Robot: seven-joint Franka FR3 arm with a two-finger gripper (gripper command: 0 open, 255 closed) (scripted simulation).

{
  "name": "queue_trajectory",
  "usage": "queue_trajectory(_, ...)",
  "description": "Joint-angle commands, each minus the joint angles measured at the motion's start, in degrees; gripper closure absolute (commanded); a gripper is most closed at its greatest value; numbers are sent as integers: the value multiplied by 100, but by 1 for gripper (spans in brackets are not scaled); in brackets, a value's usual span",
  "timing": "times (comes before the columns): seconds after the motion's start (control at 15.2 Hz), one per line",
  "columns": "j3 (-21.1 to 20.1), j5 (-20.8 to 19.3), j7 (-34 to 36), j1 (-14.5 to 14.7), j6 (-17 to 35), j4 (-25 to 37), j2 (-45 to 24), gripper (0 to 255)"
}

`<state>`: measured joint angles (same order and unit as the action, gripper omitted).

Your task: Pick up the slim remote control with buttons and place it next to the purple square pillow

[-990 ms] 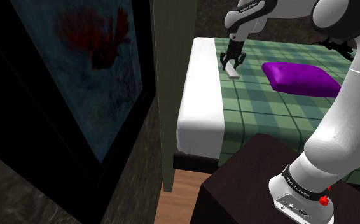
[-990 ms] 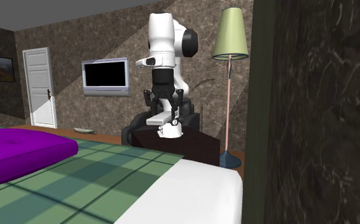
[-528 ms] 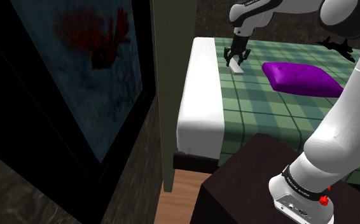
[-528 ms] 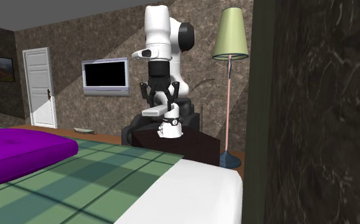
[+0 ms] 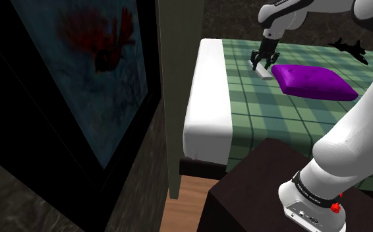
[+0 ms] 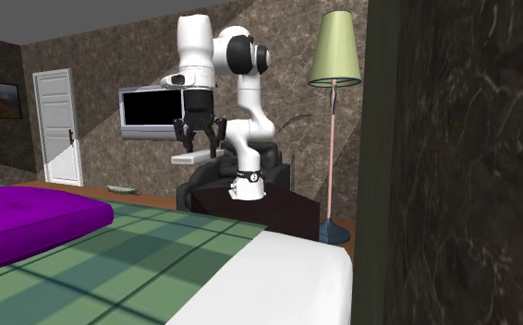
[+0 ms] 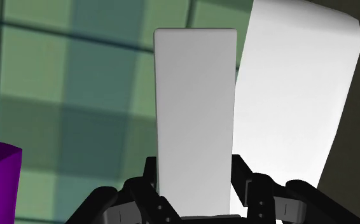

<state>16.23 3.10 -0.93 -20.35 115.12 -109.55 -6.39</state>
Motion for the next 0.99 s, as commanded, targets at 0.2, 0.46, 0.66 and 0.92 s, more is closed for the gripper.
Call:
queue_trajectory(0.2,301,-67,-631,-343,93,-368,273,255)
queue_trajectory(0.46,549,-101,-1140,-617,109,-500,382,255)
queue_trajectory(0.66,743,-109,-1540,-827,107,-529,407,255)
queue_trajectory(0.92,1004,-83,-2098,-1113,85,-476,358,255)
